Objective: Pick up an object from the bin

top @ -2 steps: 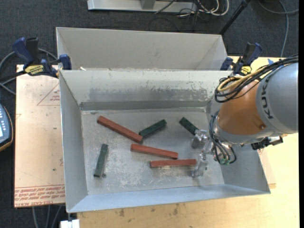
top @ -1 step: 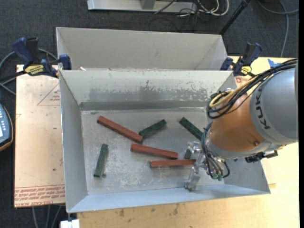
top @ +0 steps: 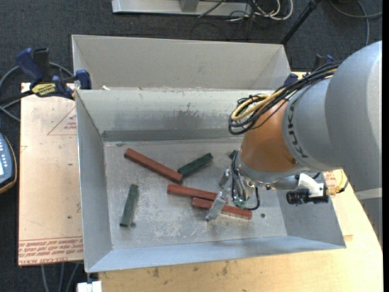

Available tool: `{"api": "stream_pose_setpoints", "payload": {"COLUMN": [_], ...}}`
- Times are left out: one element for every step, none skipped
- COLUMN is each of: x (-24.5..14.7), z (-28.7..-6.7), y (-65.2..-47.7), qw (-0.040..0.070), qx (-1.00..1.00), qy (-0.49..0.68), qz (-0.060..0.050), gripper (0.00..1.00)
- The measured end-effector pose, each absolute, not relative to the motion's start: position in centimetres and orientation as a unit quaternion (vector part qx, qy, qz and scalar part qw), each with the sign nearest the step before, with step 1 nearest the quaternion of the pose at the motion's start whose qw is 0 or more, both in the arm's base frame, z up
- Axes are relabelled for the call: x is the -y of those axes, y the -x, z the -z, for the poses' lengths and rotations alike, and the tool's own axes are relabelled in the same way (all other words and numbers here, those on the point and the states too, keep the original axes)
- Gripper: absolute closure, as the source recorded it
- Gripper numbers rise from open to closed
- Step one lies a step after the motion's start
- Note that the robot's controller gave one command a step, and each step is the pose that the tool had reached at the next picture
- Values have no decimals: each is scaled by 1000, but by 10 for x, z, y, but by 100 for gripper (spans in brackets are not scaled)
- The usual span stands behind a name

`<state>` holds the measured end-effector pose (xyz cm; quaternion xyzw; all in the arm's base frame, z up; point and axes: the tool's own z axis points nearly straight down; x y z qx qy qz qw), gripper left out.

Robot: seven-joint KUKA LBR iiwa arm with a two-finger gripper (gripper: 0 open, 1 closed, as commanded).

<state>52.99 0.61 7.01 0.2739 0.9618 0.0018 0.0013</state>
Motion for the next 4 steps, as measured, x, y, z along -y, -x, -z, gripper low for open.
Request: {"api": "stream_pose_setpoints", "payload": {"x": [-4, -39, -53, -53], "z": [-70, -192, -216, -215], "y": [-529, -552, -538, -538], "qw": [1, 5, 2, 2], "qx": [-962, -965, -997, -997], "qy": [-275, -264, 81, 81], "qz": [0, -2, 0, 0], "gripper": [100, 100, 100, 0]}}
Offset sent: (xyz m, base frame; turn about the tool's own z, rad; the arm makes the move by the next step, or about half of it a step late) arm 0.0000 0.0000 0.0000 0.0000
